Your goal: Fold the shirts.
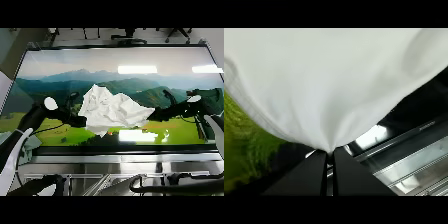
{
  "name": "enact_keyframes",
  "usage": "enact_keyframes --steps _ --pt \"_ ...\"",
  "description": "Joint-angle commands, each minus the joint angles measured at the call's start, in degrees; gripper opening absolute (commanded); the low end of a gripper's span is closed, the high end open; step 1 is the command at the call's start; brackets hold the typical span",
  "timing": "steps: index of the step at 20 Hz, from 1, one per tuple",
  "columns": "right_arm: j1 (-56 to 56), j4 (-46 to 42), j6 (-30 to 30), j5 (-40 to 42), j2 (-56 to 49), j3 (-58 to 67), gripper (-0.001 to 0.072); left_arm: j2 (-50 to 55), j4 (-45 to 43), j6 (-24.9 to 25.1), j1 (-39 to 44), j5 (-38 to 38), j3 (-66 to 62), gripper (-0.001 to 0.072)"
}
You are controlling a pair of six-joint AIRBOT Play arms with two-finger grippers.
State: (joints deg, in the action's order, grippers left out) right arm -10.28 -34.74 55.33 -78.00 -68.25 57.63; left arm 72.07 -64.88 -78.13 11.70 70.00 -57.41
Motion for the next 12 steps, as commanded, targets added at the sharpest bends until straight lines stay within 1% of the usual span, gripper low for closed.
enact_keyframes --steps 1,2,3,4,5,7,8,9,10,11,12 --pt "-3.7 20.1 -2.8 -11.8 6.4 9.3 0.0017 -9.9 0.5 -1.0 -1.0 3.8 -9.5 0.0018" --pt "-6.0 28.8 -3.7 -12.9 9.3 13.2 0.0017 -13.8 0.4 -2.0 -1.4 5.2 -15.5 0.0018" --pt "-8.7 36.7 -5.0 -12.6 12.4 17.9 0.0017 -17.7 -0.2 -1.9 -1.4 5.5 -22.3 0.0017" --pt "-11.2 41.5 -6.1 -11.3 15.2 22.4 0.0017 -20.9 -0.8 -1.9 -1.4 4.4 -28.6 0.0017" --pt "-13.6 43.8 -6.6 -8.4 18.1 26.8 0.0017 -23.5 -1.7 -1.9 -1.4 2.6 -34.9 0.0018" --pt "-16.3 43.4 -6.7 -1.5 23.6 32.7 0.0017 -27.8 -1.6 -1.5 -1.4 -1.8 -46.0 0.0018" --pt "-16.9 43.5 -8.3 1.6 26.3 34.1 0.0017 -29.7 -1.7 0.0 -1.4 -4.1 -49.9 0.0018" --pt "-17.1 43.4 -11.4 5.4 29.2 34.9 0.0017 -31.4 -2.6 1.0 -1.4 -6.0 -52.5 0.0018" --pt "-17.1 43.4 -14.5 9.6 31.9 35.3 0.0017 -32.5 -4.9 1.0 -1.4 -6.7 -54.1 0.0018" --pt "-17.1 43.3 -17.6 13.4 34.8 35.2 0.0016 -33.3 -7.2 1.0 -1.4 -6.5 -55.6 0.0018" --pt "-17.1 42.7 -19.5 16.2 37.2 35.2 0.0017 -33.7 -7.6 1.0 -1.4 -6.6 -55.9 0.0018"
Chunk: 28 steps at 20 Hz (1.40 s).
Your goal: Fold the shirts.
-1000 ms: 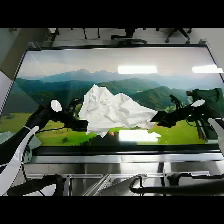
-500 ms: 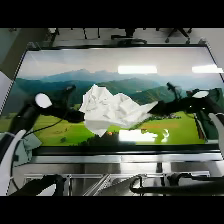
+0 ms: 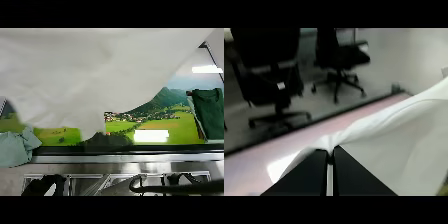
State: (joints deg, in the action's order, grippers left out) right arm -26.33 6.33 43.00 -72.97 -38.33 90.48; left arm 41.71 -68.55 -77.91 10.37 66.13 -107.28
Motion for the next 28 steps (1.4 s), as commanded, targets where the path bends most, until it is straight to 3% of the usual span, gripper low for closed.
enact_keyframes --steps 1,5,10,12,16,19,23,24,25,26,27,28 --pt "-1.1 -0.1 -7.5 13.1 9.0 2.4 0.0017 -3.5 -4.0 0.8 0.0 -3.2 -5.7 0.0018" --pt "-1.1 -7.7 -6.9 11.3 8.7 1.8 0.0016 0.1 -4.0 1.0 -0.1 -3.5 -1.7 0.0018" --pt "1.5 -7.8 -7.1 1.4 -4.3 -7.1 0.0016 15.4 -3.8 1.9 0.0 -3.7 4.2 0.0018" --pt "5.9 -10.4 -9.7 4.3 -11.6 -12.0 0.0016 24.3 -3.9 3.2 -0.1 -4.7 7.1 0.0018" --pt "16.0 -18.8 -11.0 17.9 -31.3 -14.2 0.0016 45.6 -3.9 4.4 -1.4 -7.9 8.7 0.0018" --pt "20.3 -15.9 -12.0 24.3 -44.2 -13.0 0.0016 58.1 -3.3 3.5 -4.1 -9.1 8.2 0.0018" --pt "21.5 -9.1 -12.0 24.5 -51.7 -9.5 0.0017 64.7 0.2 1.9 -6.5 -6.6 -0.5 0.0018" --pt "21.5 -9.1 -12.0 24.5 -51.3 -9.4 0.0035 64.9 1.4 1.9 -6.8 -5.6 -2.6 0.0019" --pt "21.2 -9.4 -12.0 24.5 -50.4 -9.4 0.0215 64.9 1.0 1.9 -7.2 -3.7 -4.6 0.0025" --pt "20.4 -9.9 -12.0 22.7 -49.0 -9.4 0.0328 64.9 0.7 1.9 -7.5 -0.4 -6.8 0.0025" --pt "19.0 -11.4 -11.9 19.9 -47.0 -9.4 0.0326 64.8 0.7 1.9 -8.1 4.5 -9.5 0.0085" --pt "17.4 -13.4 -10.1 17.4 -44.9 -9.4 0.0327 64.6 0.7 1.7 -9.4 10.1 -11.9 0.0464"
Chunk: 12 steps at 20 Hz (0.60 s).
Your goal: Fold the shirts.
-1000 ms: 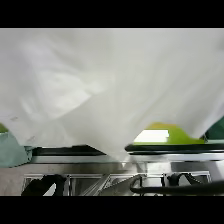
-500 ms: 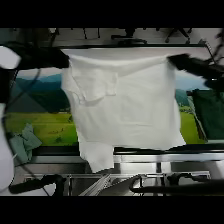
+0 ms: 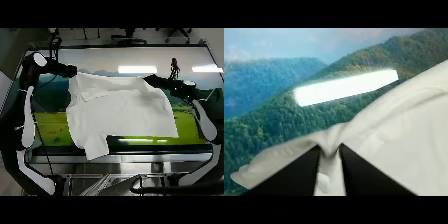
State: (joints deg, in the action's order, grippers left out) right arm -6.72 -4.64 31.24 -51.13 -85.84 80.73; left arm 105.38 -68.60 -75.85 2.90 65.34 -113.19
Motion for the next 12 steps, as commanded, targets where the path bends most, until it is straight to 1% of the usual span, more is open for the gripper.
enact_keyframes --steps 1,2,3,4,5,7,8,9,12 --pt "-4.6 -5.9 5.9 -7.1 5.4 0.3 0.0326 -0.2 0.9 -1.6 -3.0 14.8 -6.4 0.0675" --pt "-7.3 -10.3 11.0 -9.8 8.2 0.3 0.0328 -2.6 1.3 -2.9 -4.5 17.5 -4.6 0.0676" --pt "-10.4 -16.0 15.9 -12.7 11.3 0.3 0.0383 -5.4 1.3 -3.3 -6.0 20.0 -1.5 0.0675" --pt "-13.3 -21.8 20.6 -15.3 14.2 0.3 0.0406 -8.5 1.2 -3.5 -7.5 22.0 2.9 0.0675" --pt "-16.6 -28.0 24.8 -18.4 17.0 0.2 0.0406 -11.7 1.1 -3.5 -8.7 22.9 8.0 0.0675" --pt "-21.9 -37.9 29.7 -24.3 21.7 -1.1 0.0406 -19.1 0.6 -2.8 -11.5 23.4 21.9 0.0675" --pt "-24.4 -41.0 30.1 -26.3 24.0 -2.8 0.0406 -22.7 0.7 -2.3 -13.2 22.9 29.5 0.0675" --pt "-26.5 -43.1 30.1 -26.6 25.9 -5.0 0.0406 -26.0 0.7 -1.9 -14.8 21.9 37.0 0.0675" --pt "-31.1 -44.2 29.2 -25.0 28.5 -11.2 0.0406 -33.5 1.5 -0.6 -19.7 15.2 58.5 0.0675"
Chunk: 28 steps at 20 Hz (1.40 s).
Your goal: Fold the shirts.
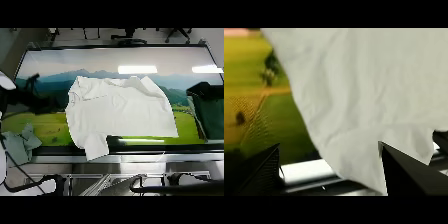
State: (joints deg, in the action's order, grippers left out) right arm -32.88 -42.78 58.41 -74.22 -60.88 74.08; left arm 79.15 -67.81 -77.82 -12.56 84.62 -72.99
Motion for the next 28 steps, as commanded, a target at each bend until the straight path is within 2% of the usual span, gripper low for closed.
enact_keyframes --steps 1,4,8,9,10,11,12,18,20,21,24,25,26,27,28 --pt "-5.3 -6.1 1.7 -1.9 3.4 -5.9 0.0406 -8.6 2.1 2.5 -5.5 -7.3 24.0 0.0673" --pt "-5.2 -6.1 1.4 -1.7 2.2 -7.4 0.0406 -8.3 11.9 8.2 -7.9 -16.0 33.6 0.0664" --pt "-5.2 -6.4 1.4 -3.4 -0.4 -7.6 0.0413 0.4 28.4 19.9 -8.1 -17.4 35.3 0.0665" --pt "-5.2 -7.4 1.4 -3.7 -1.1 -7.9 0.0461 2.7 31.9 22.6 -8.1 -17.3 34.8 0.0664" --pt "-5.2 -8.1 1.4 -4.1 -1.9 -8.5 0.0511 4.9 33.6 23.6 -8.1 -17.2 33.8 0.0626" --pt "-5.2 -9.0 1.4 -4.7 -2.7 -9.5 0.0512 6.9 34.0 23.9 -8.1 -17.2 32.5 0.0526" --pt "-5.2 -10.2 1.3 -5.4 -3.4 -11.1 0.0511 8.5 33.9 24.0 -8.1 -17.2 31.3 0.0486" --pt "-5.2 -11.1 -3.7 -3.0 -5.7 -23.1 0.0511 13.7 33.6 24.0 -8.1 -17.1 25.9 0.0468" --pt "-5.2 -11.1 -4.5 -1.9 -7.5 -24.8 0.0507 14.6 32.9 24.5 -7.5 -17.1 25.1 0.0276" --pt "-4.9 -11.0 -4.7 -1.9 -8.7 -25.4 0.0505 14.8 32.9 25.0 -6.9 -17.3 25.2 0.0244" --pt "-2.4 -10.6 -5.2 -1.9 -11.6 -25.7 0.05 15.8 32.9 25.1 -3.3 -18.8 25.1 0.0243" --pt "-1.0 -9.4 -6.3 -1.9 -12.0 -25.7 0.0424 15.9 33.1 25.1 -2.3 -19.3 25.1 0.0239" --pt "0.3 -7.5 -7.8 -1.9 -12.0 -25.6 0.0195 15.9 33.4 25.1 -1.5 -18.9 24.6 0.0043" --pt "1.3 -5.7 -8.3 -1.9 -11.9 -25.0 0.007 15.8 33.4 25.0 -0.9 -17.9 23.3 0.002" --pt "2.1 -4.0 -8.3 -2.2 -11.6 -23.3 0.0017 15.3 33.4 24.5 -0.8 -15.6 21.4 0.0017"
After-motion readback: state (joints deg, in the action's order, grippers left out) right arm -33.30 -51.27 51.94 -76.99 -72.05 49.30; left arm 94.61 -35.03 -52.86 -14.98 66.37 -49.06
